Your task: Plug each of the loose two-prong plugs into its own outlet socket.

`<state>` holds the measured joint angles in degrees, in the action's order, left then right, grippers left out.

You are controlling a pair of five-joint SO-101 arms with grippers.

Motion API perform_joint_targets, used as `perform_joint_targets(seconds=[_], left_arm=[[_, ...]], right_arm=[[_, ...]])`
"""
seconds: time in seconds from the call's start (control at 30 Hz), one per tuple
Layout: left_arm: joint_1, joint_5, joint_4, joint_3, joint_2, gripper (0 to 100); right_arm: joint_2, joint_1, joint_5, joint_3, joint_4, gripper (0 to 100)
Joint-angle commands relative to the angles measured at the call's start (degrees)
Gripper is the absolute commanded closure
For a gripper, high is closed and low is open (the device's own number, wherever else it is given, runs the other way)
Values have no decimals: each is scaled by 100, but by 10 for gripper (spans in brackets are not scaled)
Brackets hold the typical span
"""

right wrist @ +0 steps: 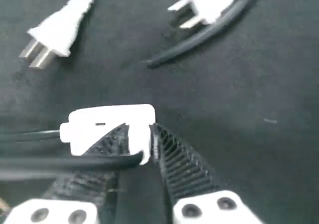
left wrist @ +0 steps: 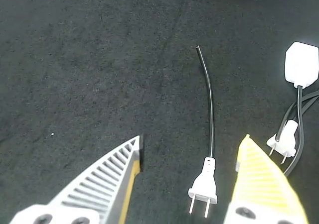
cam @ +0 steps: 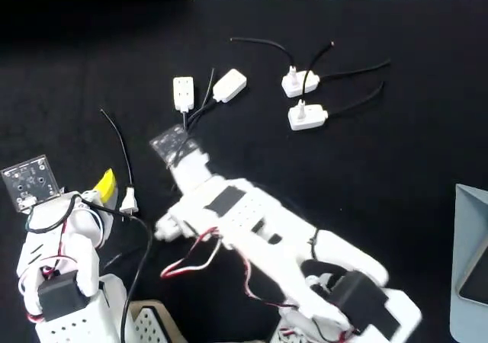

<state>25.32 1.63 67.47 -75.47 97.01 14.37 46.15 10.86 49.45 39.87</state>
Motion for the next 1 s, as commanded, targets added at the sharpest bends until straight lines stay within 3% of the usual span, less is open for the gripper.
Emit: perform_joint_targets(seconds=[0.0, 0.17, 0.37, 0.63, 0.8, 0.97], left_arm=[[57, 0, -123, 31, 18, 694], [57, 0, -123, 31, 18, 694], [57, 0, -132, 31, 18, 694], [57, 0, -141, -13, 18, 694], [57, 0, -141, -22, 18, 694], [57, 0, -141, -22, 18, 694]], right_arm=[[1174, -747, -70, -110, 352, 987], [2158, -1820, -132, -110, 440, 987], [2193, -3165, -633, -154, 202, 987], [1332, -4686, -1029, -347, -580, 987], [541, -5459, -1169, -875, -396, 987], [-101, -5793, -1152, -1640, 220, 984]])
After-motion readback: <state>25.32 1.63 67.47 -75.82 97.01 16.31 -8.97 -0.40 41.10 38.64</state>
